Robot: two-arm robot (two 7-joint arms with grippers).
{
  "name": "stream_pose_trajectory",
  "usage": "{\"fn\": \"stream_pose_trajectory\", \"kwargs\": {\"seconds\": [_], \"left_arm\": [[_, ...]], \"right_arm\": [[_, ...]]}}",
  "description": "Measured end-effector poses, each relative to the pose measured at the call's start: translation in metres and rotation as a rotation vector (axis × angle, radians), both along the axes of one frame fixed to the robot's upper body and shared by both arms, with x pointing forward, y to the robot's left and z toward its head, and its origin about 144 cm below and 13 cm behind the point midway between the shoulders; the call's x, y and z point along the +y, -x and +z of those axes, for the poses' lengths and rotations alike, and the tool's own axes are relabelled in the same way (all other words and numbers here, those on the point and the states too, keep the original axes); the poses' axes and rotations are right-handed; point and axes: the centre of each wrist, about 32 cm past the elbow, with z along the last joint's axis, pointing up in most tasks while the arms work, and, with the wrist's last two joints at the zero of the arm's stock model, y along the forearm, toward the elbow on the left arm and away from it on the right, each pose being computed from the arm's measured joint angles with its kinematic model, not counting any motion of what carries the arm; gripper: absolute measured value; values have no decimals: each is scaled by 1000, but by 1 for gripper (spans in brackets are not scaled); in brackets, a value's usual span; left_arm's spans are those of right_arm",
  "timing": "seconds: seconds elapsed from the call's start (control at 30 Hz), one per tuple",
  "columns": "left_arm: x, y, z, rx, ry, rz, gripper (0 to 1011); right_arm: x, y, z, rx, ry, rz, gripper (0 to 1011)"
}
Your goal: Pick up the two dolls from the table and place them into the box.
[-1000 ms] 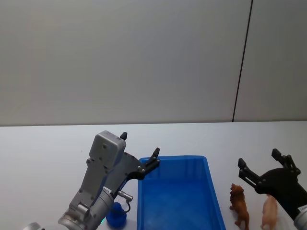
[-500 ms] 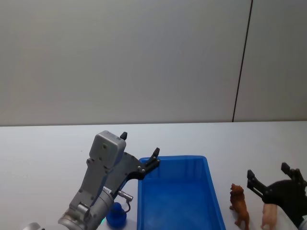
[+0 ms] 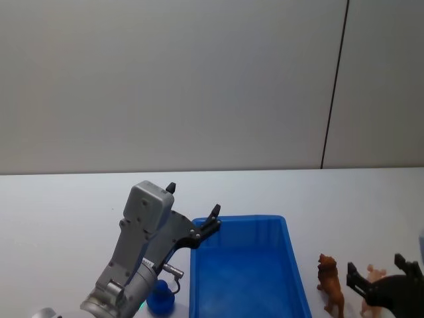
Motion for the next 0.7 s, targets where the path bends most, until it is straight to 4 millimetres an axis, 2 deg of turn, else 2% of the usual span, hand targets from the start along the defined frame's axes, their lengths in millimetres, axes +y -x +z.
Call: {"fn": "stream_pose_trajectory", "kwargs": {"seconds": [0.7], "left_arm": [[0, 0, 0, 0, 0, 0, 1001]], "right_arm": [[6, 6, -26, 108, 40, -44, 998]]}}
